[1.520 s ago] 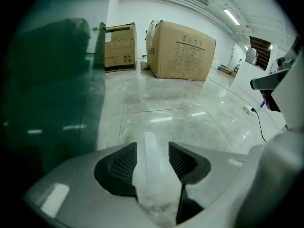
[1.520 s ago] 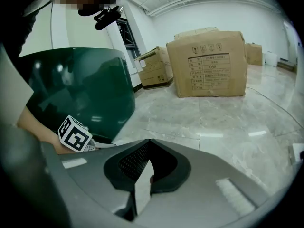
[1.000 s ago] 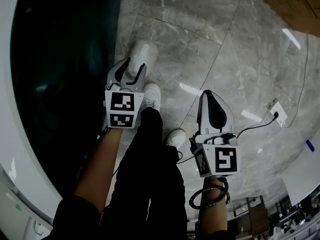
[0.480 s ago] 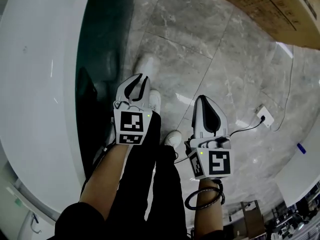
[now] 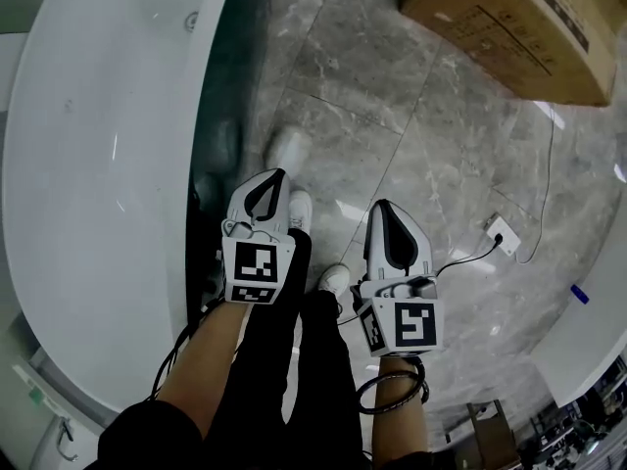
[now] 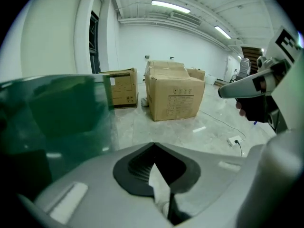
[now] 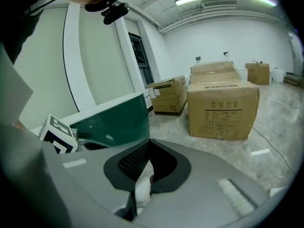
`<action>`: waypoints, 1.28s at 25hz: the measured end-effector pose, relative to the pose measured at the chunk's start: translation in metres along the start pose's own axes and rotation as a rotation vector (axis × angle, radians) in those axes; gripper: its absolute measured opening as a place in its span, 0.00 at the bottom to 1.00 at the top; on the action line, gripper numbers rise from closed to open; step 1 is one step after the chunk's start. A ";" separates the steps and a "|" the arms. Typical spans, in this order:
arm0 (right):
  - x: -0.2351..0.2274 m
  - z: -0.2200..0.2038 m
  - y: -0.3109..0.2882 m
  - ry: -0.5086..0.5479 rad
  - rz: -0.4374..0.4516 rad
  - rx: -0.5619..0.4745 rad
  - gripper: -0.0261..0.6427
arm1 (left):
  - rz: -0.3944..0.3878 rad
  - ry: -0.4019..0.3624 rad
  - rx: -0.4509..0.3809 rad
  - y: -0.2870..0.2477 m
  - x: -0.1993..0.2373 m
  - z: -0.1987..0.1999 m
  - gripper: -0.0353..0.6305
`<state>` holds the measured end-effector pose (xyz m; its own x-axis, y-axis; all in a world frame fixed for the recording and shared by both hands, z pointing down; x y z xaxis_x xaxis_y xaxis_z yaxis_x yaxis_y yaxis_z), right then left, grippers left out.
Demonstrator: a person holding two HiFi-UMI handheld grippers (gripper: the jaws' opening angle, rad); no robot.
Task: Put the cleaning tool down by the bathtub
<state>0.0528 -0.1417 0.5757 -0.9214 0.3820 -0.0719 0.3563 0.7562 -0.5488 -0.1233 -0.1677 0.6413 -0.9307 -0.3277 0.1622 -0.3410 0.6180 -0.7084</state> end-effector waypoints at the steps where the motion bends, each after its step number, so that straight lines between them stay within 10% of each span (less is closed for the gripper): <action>1: 0.001 0.003 0.002 0.001 -0.001 -0.002 0.07 | -0.002 0.002 -0.002 0.004 -0.001 0.003 0.06; 32: 0.006 0.126 0.138 0.080 -0.057 -0.197 0.07 | 0.012 -0.014 -0.161 0.156 -0.065 0.116 0.05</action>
<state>0.0770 -0.1021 0.3951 -0.9284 0.3708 0.0253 0.3348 0.8639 -0.3763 -0.1004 -0.1331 0.4404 -0.9333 -0.3291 0.1438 -0.3477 0.7278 -0.5911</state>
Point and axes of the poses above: the fingertips, and each gripper's own axes: y backward along the fingers, x to its left, z out of its top, the point moved 5 cm from there along y, backward along the fingers, and after that the axes turned 13 degrees about y, right-handed, at the moved point
